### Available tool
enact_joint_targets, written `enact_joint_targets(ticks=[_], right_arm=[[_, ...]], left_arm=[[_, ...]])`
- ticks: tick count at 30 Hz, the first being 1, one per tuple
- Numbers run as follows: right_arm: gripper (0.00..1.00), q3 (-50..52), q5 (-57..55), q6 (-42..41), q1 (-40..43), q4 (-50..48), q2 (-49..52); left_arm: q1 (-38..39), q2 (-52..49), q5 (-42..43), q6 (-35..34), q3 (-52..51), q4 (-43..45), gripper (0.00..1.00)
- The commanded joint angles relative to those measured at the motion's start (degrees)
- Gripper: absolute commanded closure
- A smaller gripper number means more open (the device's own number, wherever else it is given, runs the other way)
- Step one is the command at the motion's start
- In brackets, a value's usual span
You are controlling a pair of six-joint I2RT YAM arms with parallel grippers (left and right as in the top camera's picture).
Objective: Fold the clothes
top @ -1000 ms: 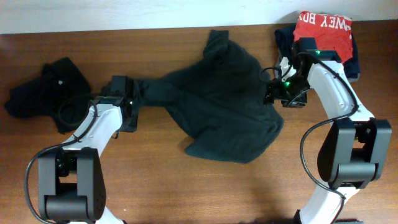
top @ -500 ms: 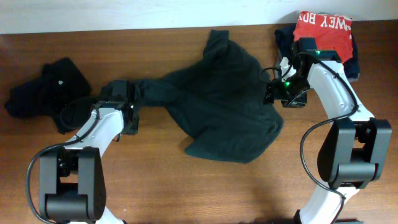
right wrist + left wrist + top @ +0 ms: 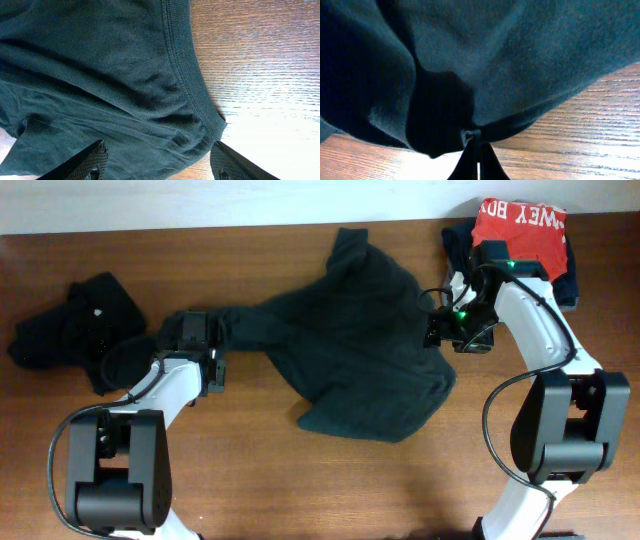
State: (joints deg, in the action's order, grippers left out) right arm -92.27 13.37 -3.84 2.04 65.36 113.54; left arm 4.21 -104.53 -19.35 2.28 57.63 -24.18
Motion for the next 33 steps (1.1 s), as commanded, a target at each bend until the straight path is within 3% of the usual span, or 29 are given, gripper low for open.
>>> enact_joint_targets(ticks=[1, 10, 17, 26, 33], right_arm=[[0.3, -0.74, -0.5, 0.66, -0.15, 0.04, -0.66], [0.3, -0.74, -0.48, 0.63, -0.15, 0.63, -0.66], [0.3, -0.74, -0.48, 0.63, -0.17, 1.14, -0.66], [0.29, -0.74, -0.48, 0.63, -0.17, 1.36, -0.66], [0.3, -0.74, -0.48, 0.63, -0.17, 1.53, -0.66]], left_arm=[[0.13, 0.79, 0.04, -2.38, 1.25, -2.91, 1.0], [0.31, 13.6, 0.07, -4.68, 16.46, -23.5, 1.0], [0.5, 22.93, 0.02, -4.61, 19.74, -23.61, 0.99], [1.05, 24.59, 0.04, -4.66, 19.8, -23.04, 0.99], [4.46, 31.21, 0.04, -5.84, 20.06, -27.45, 0.99]])
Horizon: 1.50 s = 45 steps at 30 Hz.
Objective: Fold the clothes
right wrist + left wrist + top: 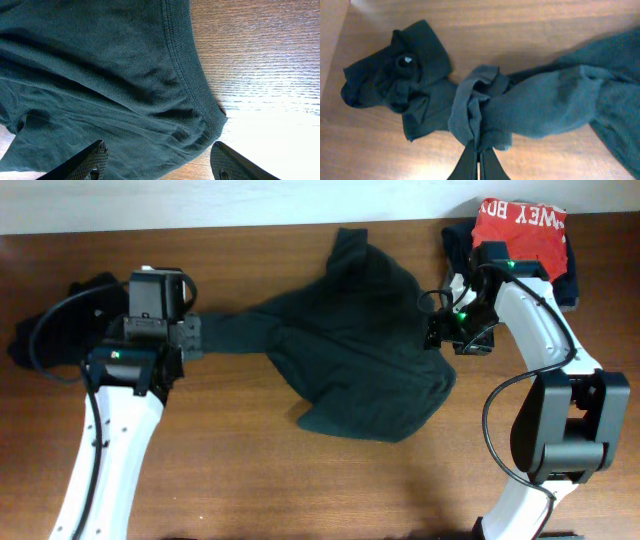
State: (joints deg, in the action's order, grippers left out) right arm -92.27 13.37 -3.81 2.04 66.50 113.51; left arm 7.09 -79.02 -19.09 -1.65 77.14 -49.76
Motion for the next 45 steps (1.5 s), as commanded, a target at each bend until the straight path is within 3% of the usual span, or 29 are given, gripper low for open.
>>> enact_joint_targets(ticks=[1, 9, 15, 26, 33, 34, 36, 38, 40, 42, 45], right_arm=[[0.3, -0.74, -0.48, 0.61, -0.17, 0.44, -0.63], [0.3, -0.74, -0.48, 0.61, -0.17, 0.22, -0.63], [0.3, -0.74, -0.46, 0.59, -0.17, -0.02, -0.63], [0.3, -0.74, -0.48, 0.61, -0.17, 0.2, -0.63], [0.3, -0.74, -0.48, 0.61, -0.17, 0.04, -0.63], [0.3, -0.74, -0.48, 0.61, -0.17, -0.09, -0.63], [0.3, -0.74, -0.48, 0.61, -0.17, -0.35, -0.63], [0.3, -0.74, -0.48, 0.61, -0.17, -0.52, -0.63], [0.3, -0.74, -0.48, 0.61, -0.17, -0.5, -0.63], [0.3, -0.74, -0.48, 0.61, -0.17, -0.5, -0.63], [0.29, -0.74, -0.5, 0.61, -0.17, -0.68, -0.63]], left_arm=[[1.88, 6.8, -0.2, -2.29, 0.55, -3.1, 1.0], [2.32, 9.22, -0.94, -4.81, 0.5, -8.17, 0.99], [1.95, -0.42, -5.86, -4.74, -1.86, 3.74, 1.0], [-2.16, -32.26, -9.25, -2.6, -2.1, 26.67, 0.99], [-3.8, -33.94, -9.05, -2.6, -0.57, 25.22, 0.99], [-3.87, -33.42, -8.76, -2.6, 0.37, 23.54, 0.97], [-3.85, -32.04, -7.34, -2.6, 2.58, 19.52, 0.79], [-3.91, -30.29, -5.62, -2.6, 4.94, 15.52, 0.44], [-3.96, -28.5, -4.92, -2.6, 7.1, 13.03, 0.2], [-3.93, -26.75, -4.15, -2.6, 8.83, 11.15, 0.07], [-4.39, -23.82, -0.11, -3.93, 9.99, 5.51, 0.04]])
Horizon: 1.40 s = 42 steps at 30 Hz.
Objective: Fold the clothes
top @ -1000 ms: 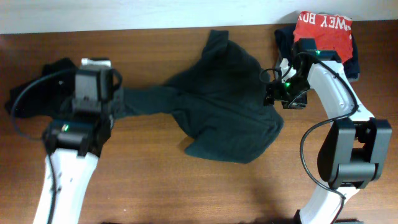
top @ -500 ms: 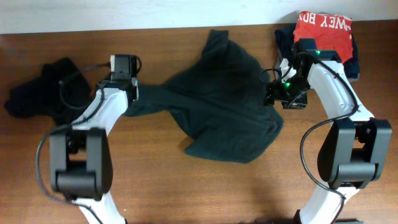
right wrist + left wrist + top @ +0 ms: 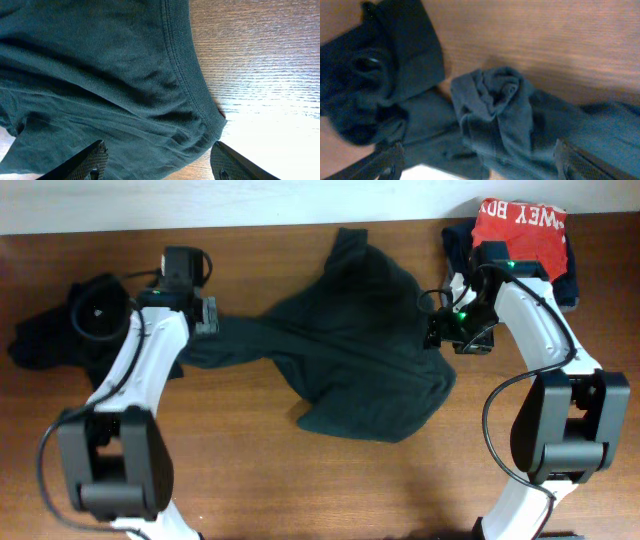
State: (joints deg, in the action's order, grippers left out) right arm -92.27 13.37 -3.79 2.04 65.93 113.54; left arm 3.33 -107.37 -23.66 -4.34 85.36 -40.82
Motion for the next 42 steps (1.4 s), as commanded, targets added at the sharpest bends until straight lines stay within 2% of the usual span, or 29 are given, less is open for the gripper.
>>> enact_joint_targets(ticks=[1, 4, 6, 10, 13, 16, 35, 42], right_arm=[[0.29, -0.74, -0.5, 0.61, -0.17, -0.13, -0.66], [0.3, -0.74, -0.5, 0.61, -0.15, -0.2, -0.66], [0.29, -0.74, -0.52, 0.72, -0.15, -0.33, -0.66], [0.29, -0.74, -0.5, 2.1, -0.15, -0.35, -0.66], [0.29, -0.74, -0.5, 2.1, -0.15, -0.37, -0.66], [0.29, -0.74, -0.5, 2.1, -0.15, -0.37, -0.66], [0.29, -0.74, -0.5, 2.08, -0.17, -0.07, -0.66], [0.29, -0.74, -0.5, 2.08, -0.15, 0.13, -0.66]], left_arm=[[-1.25, 4.66, 5.25, -4.39, 1.77, -5.38, 0.04], [-4.55, 4.02, 9.75, -12.04, 0.9, -9.88, 0.06], [-6.95, 3.69, 14.27, -14.4, -1.09, -9.75, 0.11], [-11.28, 3.45, 23.96, -14.73, -5.88, -6.4, 0.35], [-13.16, 3.45, 27.43, -14.73, -8.98, -2.16, 0.44], [-13.9, 3.45, 28.85, -14.73, -10.6, 1.22, 0.48], [-13.84, -1.07, 26.25, -13.81, -10.67, 7.98, 0.5], [-13.9, -2.45, 26.21, -13.35, -10.67, 11.45, 0.57]])
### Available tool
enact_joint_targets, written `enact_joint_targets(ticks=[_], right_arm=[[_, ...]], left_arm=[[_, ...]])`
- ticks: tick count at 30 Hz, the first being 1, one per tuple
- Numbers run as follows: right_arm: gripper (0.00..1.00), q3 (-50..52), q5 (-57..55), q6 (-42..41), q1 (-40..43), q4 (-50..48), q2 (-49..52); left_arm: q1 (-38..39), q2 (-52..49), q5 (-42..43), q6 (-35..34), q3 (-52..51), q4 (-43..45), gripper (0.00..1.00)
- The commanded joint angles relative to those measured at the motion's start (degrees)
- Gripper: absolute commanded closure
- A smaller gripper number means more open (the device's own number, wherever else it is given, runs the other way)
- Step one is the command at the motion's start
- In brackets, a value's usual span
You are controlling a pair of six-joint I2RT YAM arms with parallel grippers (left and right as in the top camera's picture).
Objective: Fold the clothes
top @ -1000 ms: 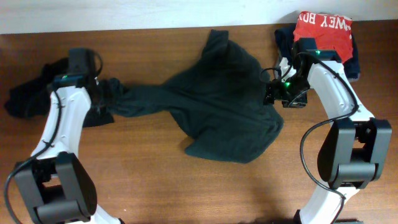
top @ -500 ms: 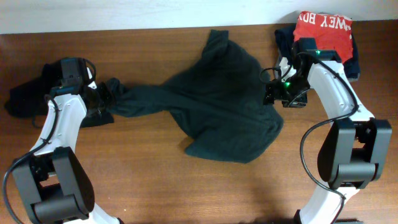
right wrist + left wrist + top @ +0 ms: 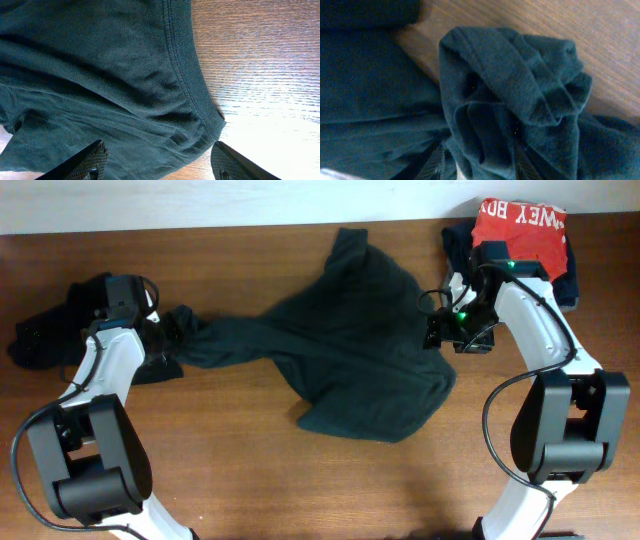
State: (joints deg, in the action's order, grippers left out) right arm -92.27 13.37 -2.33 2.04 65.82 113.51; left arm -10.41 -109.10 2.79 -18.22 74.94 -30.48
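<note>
A dark green sweatshirt (image 3: 360, 340) lies spread across the middle of the table, one sleeve (image 3: 225, 338) stretched out to the left. My left gripper (image 3: 168, 332) is at that sleeve's end. In the left wrist view the bunched cuff (image 3: 520, 85) fills the space between the jaws, which are closed in on it (image 3: 480, 167). My right gripper (image 3: 458, 332) hovers open over the sweatshirt's right edge; its fingers (image 3: 95, 160) straddle the ribbed hem (image 3: 187, 75) without touching it.
A black garment (image 3: 50, 335) lies crumpled at the far left, just beyond the cuff and dark in the left wrist view (image 3: 365, 100). A red printed shirt (image 3: 520, 225) sits on a navy garment (image 3: 458, 242) at the back right. Bare wood (image 3: 250, 480) runs along the front.
My left gripper was wide open above the dropped cuff. It is now lower and further left, with its jaws closed in on the bunched cuff. The right gripper has not moved.
My left gripper held the sleeve shut near the sweatshirt's body. It then held the sleeve stretched further left, by the black garment. Then it was open with the cuff lying on the table, and now grips the cuff again. The right gripper stayed open over the hem.
</note>
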Motion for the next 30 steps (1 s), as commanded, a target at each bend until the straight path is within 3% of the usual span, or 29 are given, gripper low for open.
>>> enact_joint_targets(ticks=[1, 8, 30], right_arm=[[0.29, -0.74, -0.5, 0.61, -0.15, 0.22, -0.63], [0.29, -0.74, -0.48, 0.59, -0.17, 0.22, -0.63], [0.29, -0.74, -0.48, 0.61, -0.17, 0.31, -0.63]], left_arm=[[-0.15, -0.72, -0.22, 0.85, -0.24, 1.51, 0.58], [-0.13, -0.72, -0.66, 1.14, -0.24, 2.25, 0.69], [-0.13, -2.73, -0.63, 1.14, -0.24, 3.26, 0.75]])
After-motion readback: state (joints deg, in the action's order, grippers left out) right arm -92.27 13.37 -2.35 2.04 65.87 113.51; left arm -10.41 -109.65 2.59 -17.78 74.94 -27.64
